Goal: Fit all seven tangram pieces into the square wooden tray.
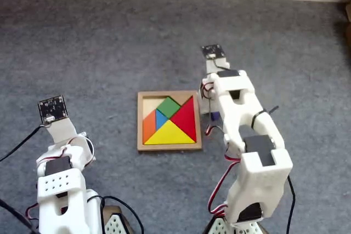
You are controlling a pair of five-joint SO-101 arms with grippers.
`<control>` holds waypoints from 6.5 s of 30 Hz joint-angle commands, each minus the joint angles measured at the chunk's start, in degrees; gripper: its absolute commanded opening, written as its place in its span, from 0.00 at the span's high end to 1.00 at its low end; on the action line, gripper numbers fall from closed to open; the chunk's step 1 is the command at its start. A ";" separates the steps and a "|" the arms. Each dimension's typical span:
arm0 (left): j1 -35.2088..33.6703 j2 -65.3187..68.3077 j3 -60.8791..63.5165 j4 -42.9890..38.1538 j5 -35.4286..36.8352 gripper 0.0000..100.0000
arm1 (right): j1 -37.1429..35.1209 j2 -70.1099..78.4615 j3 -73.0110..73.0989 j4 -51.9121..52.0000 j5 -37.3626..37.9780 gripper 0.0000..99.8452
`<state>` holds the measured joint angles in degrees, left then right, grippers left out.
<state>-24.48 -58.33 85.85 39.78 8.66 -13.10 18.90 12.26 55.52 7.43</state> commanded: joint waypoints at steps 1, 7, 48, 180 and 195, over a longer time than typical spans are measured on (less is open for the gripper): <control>1.45 -0.84 -1.27 -0.97 -0.62 0.99 | -0.66 0.57 -5.05 1.01 -0.18 0.69; 1.45 -0.84 -1.27 -0.97 -0.62 0.99 | -0.66 2.86 -7.34 1.45 -0.18 0.78; 1.45 -0.84 -0.57 -2.64 -0.62 0.99 | -17.89 -12.53 -6.99 8.40 44.48 0.91; 34.95 49.98 -74.33 37.80 -36.75 0.73 | 0.13 -124.00 90.42 8.75 6.24 0.99; 43.12 76.00 -93.85 37.63 -38.95 0.73 | 0.13 -123.91 90.42 8.75 6.24 0.99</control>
<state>17.27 14.99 -1.71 77.05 -30.02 -13.71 -104.09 95.96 64.04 14.02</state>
